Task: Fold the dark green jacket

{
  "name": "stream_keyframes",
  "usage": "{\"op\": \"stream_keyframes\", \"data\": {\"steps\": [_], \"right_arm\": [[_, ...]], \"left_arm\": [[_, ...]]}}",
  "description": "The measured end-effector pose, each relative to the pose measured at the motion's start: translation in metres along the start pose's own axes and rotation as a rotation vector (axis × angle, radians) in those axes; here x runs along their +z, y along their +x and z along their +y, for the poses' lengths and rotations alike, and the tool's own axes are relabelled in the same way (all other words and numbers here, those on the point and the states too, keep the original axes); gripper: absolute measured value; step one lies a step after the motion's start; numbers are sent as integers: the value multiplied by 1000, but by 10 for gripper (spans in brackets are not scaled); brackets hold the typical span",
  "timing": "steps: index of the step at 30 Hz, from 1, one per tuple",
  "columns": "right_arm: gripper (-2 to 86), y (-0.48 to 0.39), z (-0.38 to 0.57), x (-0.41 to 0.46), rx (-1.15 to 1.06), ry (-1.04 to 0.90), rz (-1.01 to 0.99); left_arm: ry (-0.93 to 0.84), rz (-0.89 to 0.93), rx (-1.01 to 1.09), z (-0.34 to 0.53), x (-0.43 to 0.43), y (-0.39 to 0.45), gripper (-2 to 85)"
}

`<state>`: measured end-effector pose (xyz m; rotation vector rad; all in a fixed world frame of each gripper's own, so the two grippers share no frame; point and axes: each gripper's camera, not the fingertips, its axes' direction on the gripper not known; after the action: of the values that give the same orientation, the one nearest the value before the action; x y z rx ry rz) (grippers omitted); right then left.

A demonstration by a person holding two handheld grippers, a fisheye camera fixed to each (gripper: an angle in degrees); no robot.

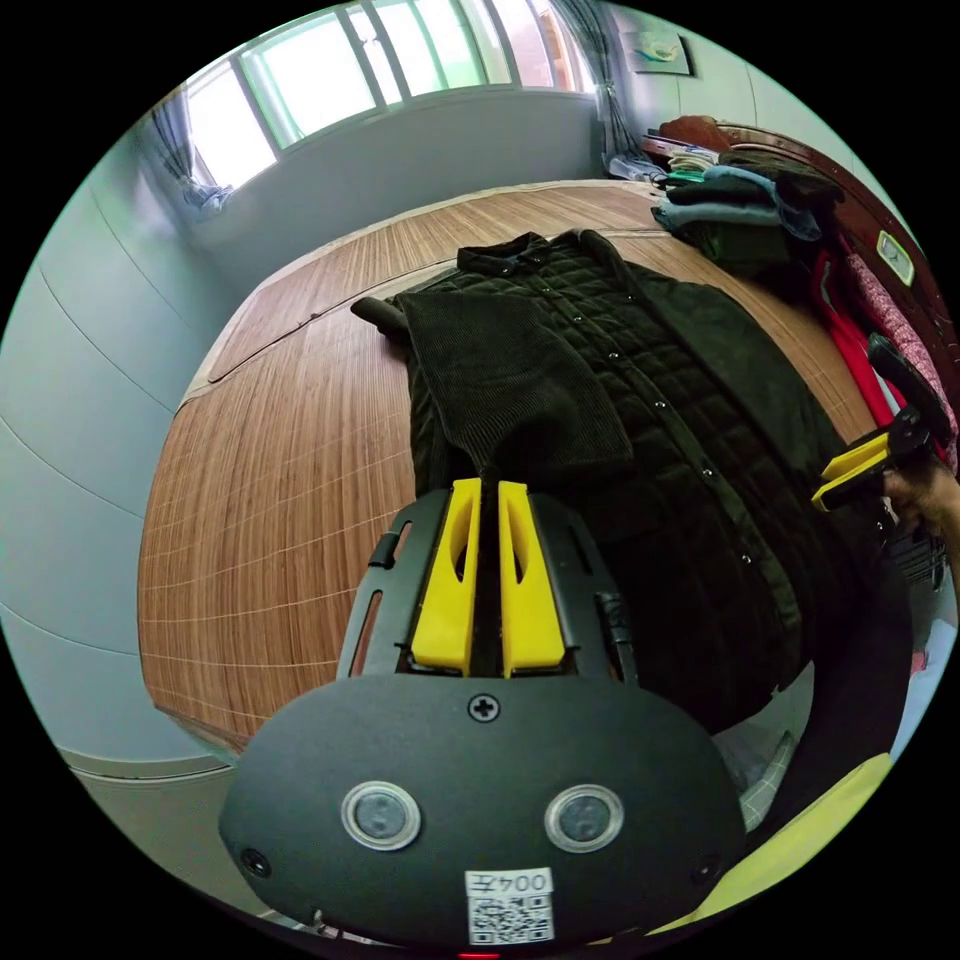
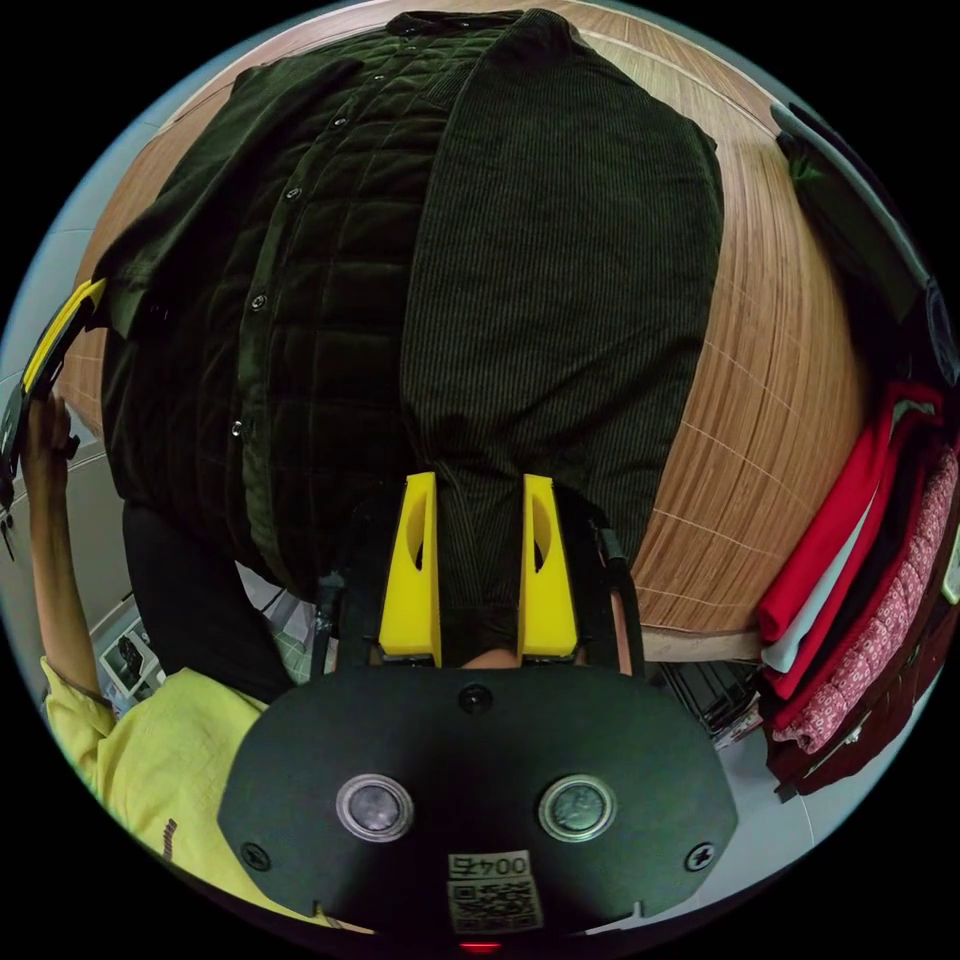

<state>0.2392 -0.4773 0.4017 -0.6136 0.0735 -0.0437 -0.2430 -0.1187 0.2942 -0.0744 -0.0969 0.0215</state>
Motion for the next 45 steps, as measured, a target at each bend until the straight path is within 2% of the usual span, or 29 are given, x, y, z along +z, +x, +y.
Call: {"op": "stream_keyframes", "data": {"steps": [10, 16, 25, 33, 36, 38, 40, 43, 45], "right_arm": [[126, 2, 1, 1, 9, 6, -4], [126, 2, 4, 1, 10, 1, -4], [125, 3, 7, 1, -1, -48, -18], [125, -1, 19, 1, -5, -78, -19], [126, -4, 27, 1, -2, -80, -16], [126, -5, 33, 1, 4, -75, -14], [126, -7, 39, 1, 6, -67, -10], [125, -10, 51, 1, 8, -55, -8], [126, -12, 61, 2, 4, -43, -10]], "left_arm": [[6, -2, 12, 8, 6, -13, 12], [15, -24, -21, 12, 4, -51, 12], [-28, -227, -185, 26, 0, -208, 16], [-318, -367, -373, 76, 72, -338, 24], [-453, -347, -495, 101, 95, -380, 32], [-473, -343, -554, 113, 94, -399, 39], [-442, -327, -585, 120, 84, -410, 51], [-311, -204, -545, 121, 63, -402, 70], [-214, 47, -407, 116, 57, -361, 81]]}}
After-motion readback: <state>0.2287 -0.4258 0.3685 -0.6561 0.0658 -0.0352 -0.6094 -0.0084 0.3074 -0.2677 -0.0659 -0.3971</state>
